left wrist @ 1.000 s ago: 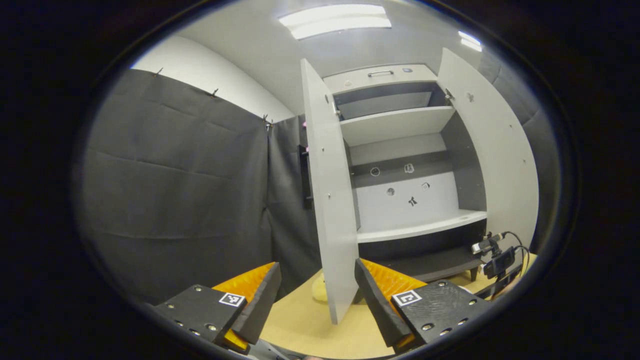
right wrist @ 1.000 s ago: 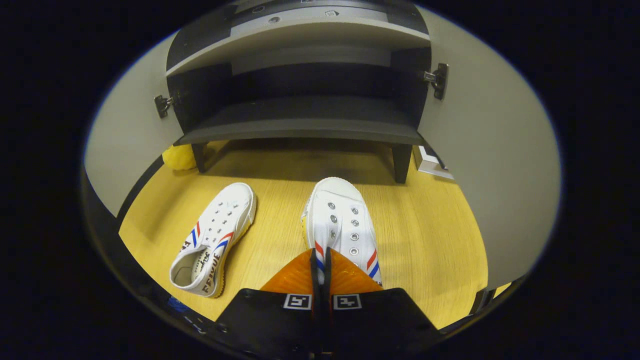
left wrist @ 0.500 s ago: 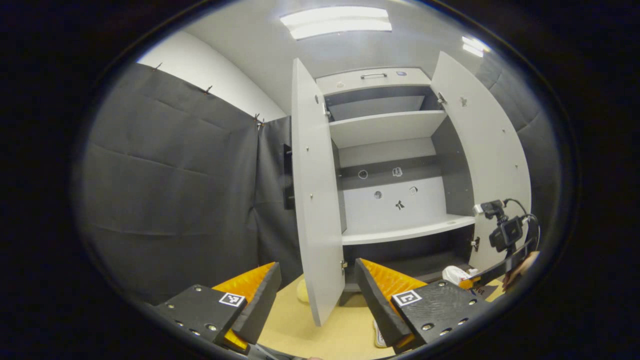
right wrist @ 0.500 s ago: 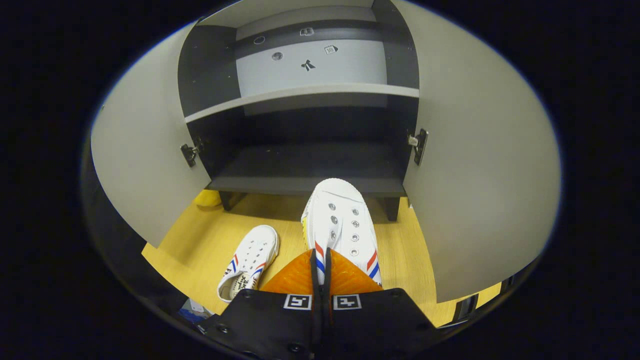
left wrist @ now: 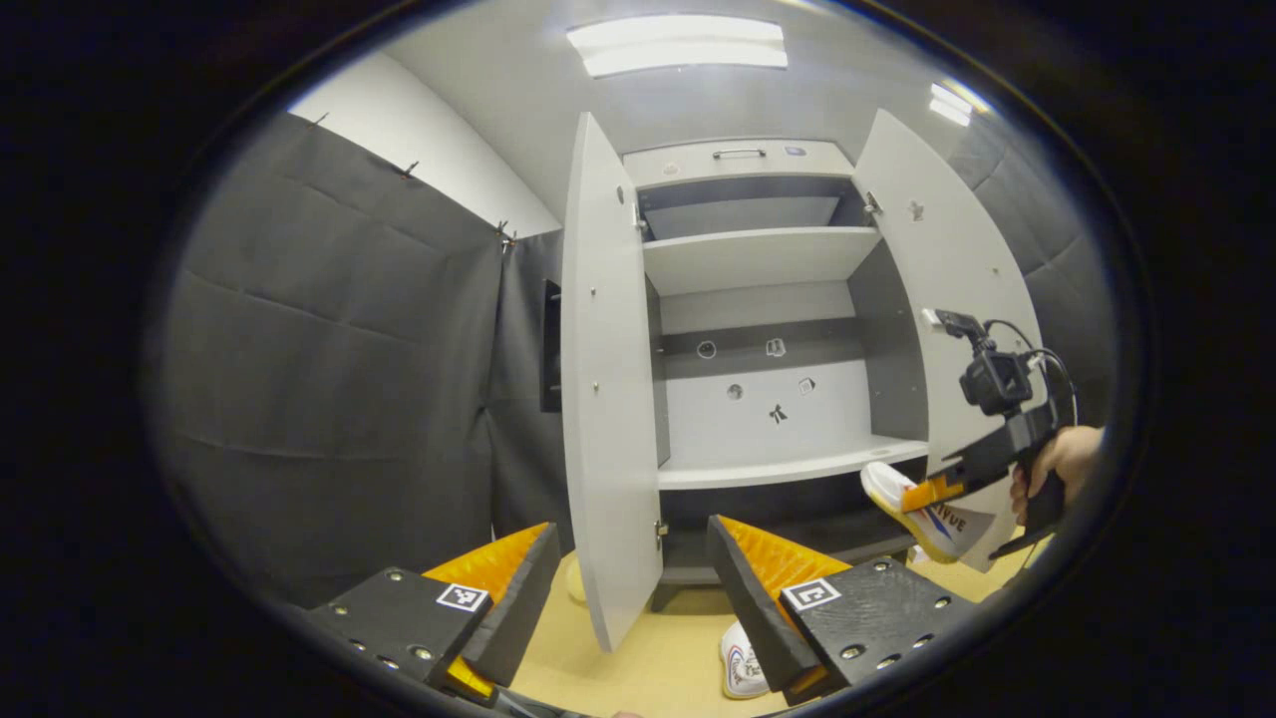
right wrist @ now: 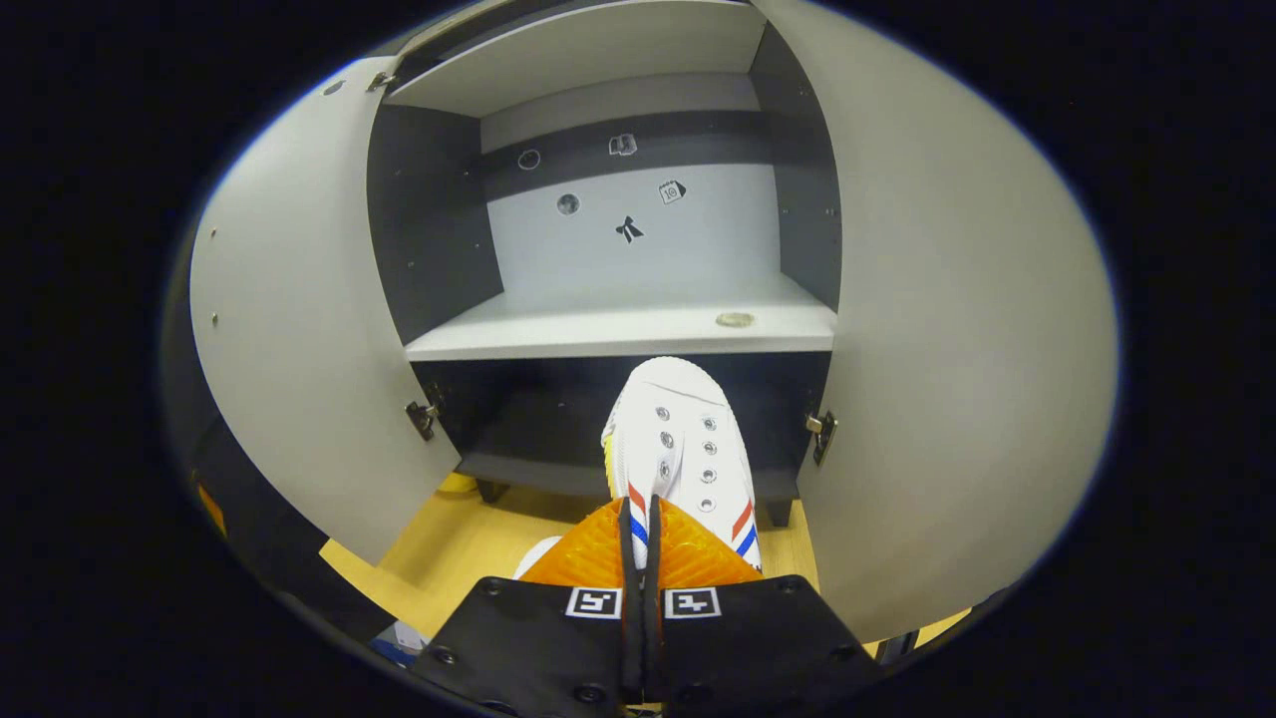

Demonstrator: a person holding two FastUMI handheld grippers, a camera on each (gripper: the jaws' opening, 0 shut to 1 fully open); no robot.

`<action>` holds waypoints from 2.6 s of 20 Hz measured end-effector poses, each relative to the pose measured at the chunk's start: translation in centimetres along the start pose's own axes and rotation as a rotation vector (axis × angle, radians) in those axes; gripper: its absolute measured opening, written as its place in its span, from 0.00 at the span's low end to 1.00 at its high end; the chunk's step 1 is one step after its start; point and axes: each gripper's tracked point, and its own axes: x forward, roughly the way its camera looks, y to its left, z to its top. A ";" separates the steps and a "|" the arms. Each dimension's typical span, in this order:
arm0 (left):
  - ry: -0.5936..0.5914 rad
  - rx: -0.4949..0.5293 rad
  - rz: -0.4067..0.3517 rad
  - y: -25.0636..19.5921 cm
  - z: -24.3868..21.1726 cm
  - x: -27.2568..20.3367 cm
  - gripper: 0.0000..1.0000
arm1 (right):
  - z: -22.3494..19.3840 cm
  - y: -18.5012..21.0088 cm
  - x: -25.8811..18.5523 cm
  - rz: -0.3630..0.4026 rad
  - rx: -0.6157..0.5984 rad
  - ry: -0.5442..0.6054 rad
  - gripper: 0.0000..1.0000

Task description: Grab one shoe with the right hand and put it into the shoe cabinet, grab the other shoe with the left hand and put it into the shoe cabinet; then close the right door with the right hand and the left door with the left hand.

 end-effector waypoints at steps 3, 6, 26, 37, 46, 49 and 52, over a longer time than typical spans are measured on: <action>0.004 -0.006 0.002 0.0 -0.2 0.1 0.89 | 3.9 0.1 0.3 0.004 0.007 -0.057 0.01; 0.007 -0.009 0.009 0.0 -0.1 0.1 0.89 | 7.4 0.0 1.1 -0.002 0.026 -0.103 0.01; 0.019 0.013 0.077 0.7 -0.1 0.2 0.89 | 21.3 0.3 14.1 -0.066 0.104 -0.157 0.01; 0.041 0.024 0.066 0.6 -0.4 0.2 0.89 | 22.1 0.6 14.5 -0.031 0.190 -0.217 0.73; 0.084 -0.018 -0.058 -1.9 -1.0 1.2 0.89 | 21.2 1.8 3.5 -0.034 -0.009 -0.438 0.92; 0.093 -0.010 -0.106 -3.5 -1.7 2.9 0.91 | 19.8 1.8 -0.4 -0.044 -0.042 -0.500 0.98; 0.112 -0.007 -0.152 -4.5 -2.6 4.6 0.91 | 18.0 1.6 -3.5 -0.056 -0.068 -0.540 0.92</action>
